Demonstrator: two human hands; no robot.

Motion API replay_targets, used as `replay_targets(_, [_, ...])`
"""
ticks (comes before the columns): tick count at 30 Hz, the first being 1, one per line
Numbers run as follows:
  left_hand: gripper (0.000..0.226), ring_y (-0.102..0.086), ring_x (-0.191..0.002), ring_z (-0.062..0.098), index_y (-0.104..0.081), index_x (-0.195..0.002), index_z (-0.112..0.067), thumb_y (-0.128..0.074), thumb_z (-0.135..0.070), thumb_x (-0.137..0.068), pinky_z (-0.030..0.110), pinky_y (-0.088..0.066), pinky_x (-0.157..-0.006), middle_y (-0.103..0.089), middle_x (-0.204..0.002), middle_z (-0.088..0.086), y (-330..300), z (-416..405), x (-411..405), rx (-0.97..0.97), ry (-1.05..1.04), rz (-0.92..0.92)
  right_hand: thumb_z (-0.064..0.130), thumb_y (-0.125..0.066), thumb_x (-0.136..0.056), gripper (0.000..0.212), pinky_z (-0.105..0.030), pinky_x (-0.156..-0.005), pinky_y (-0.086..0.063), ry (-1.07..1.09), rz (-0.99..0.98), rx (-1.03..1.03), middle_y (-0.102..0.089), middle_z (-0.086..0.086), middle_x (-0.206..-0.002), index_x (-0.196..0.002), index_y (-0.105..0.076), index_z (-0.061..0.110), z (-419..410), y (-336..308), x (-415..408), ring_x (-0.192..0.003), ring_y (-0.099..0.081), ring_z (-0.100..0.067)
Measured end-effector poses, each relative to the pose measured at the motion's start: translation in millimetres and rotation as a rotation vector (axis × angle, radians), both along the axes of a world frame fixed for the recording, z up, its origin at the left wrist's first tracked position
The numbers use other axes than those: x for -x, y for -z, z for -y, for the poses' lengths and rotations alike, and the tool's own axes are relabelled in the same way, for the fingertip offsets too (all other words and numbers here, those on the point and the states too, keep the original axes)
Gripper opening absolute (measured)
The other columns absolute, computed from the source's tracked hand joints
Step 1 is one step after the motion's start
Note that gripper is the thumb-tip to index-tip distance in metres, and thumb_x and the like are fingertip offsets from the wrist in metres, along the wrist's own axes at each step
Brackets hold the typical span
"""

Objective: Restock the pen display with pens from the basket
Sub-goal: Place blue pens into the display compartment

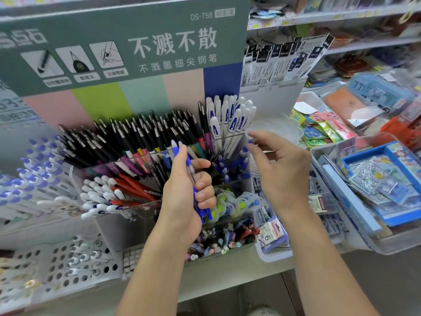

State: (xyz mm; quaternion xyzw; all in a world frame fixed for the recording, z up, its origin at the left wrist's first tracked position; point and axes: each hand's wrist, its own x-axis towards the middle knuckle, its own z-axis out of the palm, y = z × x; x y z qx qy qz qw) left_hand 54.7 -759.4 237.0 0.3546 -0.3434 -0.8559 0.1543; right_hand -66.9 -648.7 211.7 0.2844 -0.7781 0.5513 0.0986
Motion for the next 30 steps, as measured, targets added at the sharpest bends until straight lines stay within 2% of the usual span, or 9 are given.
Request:
replay_targets(5, [0.039,-0.023,-0.038,0.007,-0.055,-0.089,-0.011,-0.039,-0.045,-0.102,0.018,-0.018,-0.036,-0.028,-0.056,-0.003,2,3,-3,-0.045,-0.009,-0.076,0.002,-0.074,-0.086,0.022,-0.025,-0.078,-0.055,-0.066,-0.139,-0.159,-0.077,-0.001,-0.097,-0.106,-0.079,0.011,8,14,-2,-0.083,-0.067,-0.009])
replay_targets(10, [0.035,-0.024,-0.037,0.007,-0.055,-0.089,-0.011,-0.040,-0.041,-0.102,0.018,-0.020,-0.034,-0.029,-0.056,-0.003,4,4,-4,-0.026,-0.006,-0.072,0.015,-0.066,-0.093,0.015,-0.040,-0.065,-0.055,-0.042,-0.224,-0.377,-0.075,-0.004,-0.088,-0.100,-0.079,0.015,14,12,-10,-0.077,-0.066,-0.028])
replay_targets(14, [0.036,-0.024,-0.038,0.007,-0.055,-0.088,-0.011,-0.041,-0.041,-0.102,0.018,-0.020,-0.035,-0.029,-0.056,-0.003,4,2,-3,-0.006,0.008,-0.051,0.018,-0.057,-0.096,0.019,-0.039,-0.061,-0.049,0.037,-0.179,-0.621,-0.068,-0.006,-0.082,-0.093,-0.075,0.017,26,5,-19,-0.079,-0.057,-0.032])
replay_targets(16, [0.036,-0.023,-0.039,0.008,-0.055,-0.088,-0.011,-0.041,-0.041,-0.102,0.019,-0.019,-0.036,-0.030,-0.056,-0.003,3,0,-2,0.007,0.022,-0.045,0.016,-0.059,-0.095,0.018,-0.037,-0.063,-0.045,0.058,-0.178,-0.619,-0.068,-0.005,-0.087,-0.094,-0.077,0.019,27,5,-24,-0.085,-0.052,-0.031])
replay_targets(19, [0.037,-0.023,-0.039,0.008,-0.056,-0.088,-0.011,-0.041,-0.042,-0.102,0.019,-0.019,-0.036,-0.031,-0.056,-0.002,3,0,-2,0.020,0.030,-0.039,0.018,-0.062,-0.095,0.019,-0.038,-0.067,-0.045,0.114,-0.204,-0.581,-0.068,0.001,-0.105,-0.108,-0.075,0.024,24,6,-31,-0.089,-0.050,-0.031])
replay_targets(23, [0.037,-0.024,-0.039,0.008,-0.057,-0.087,-0.011,-0.042,-0.042,-0.101,0.019,-0.020,-0.035,-0.031,-0.057,-0.002,2,4,-3,0.017,0.025,-0.046,0.010,-0.049,-0.100,0.044,-0.037,-0.066,-0.037,0.074,-0.108,-0.873,-0.053,0.005,-0.130,-0.139,-0.046,0.030,22,3,-48,-0.095,-0.054,-0.034])
replay_targets(25, [0.037,-0.024,-0.039,0.008,-0.056,-0.087,-0.012,-0.042,-0.043,-0.101,0.019,-0.021,-0.035,-0.031,-0.057,-0.002,2,5,-4,0.020,0.025,-0.043,0.005,-0.048,-0.098,0.047,-0.039,-0.070,-0.043,0.016,-0.034,-0.852,-0.055,-0.003,-0.123,-0.140,-0.045,0.026,21,0,-46,-0.100,-0.058,-0.034])
replay_targets(27, [0.037,-0.024,-0.039,0.008,-0.056,-0.088,-0.012,-0.043,-0.043,-0.101,0.019,-0.021,-0.035,-0.031,-0.057,-0.002,2,5,-4,0.023,0.028,-0.043,0.003,-0.054,-0.095,0.045,-0.037,-0.082,-0.051,-0.088,0.088,-0.664,-0.060,-0.005,-0.117,-0.135,-0.055,0.022,21,-4,-38,-0.101,-0.061,-0.025])
replay_targets(30, [0.037,-0.023,-0.039,0.008,-0.056,-0.088,-0.011,-0.042,-0.043,-0.101,0.019,-0.019,-0.036,-0.031,-0.057,-0.002,2,4,-4,0.020,0.034,-0.033,-0.001,-0.059,-0.092,0.048,-0.020,-0.085,-0.056,-0.313,0.406,-0.312,-0.066,0.011,-0.115,-0.132,-0.063,0.025,19,-8,-27,-0.093,-0.066,-0.004])
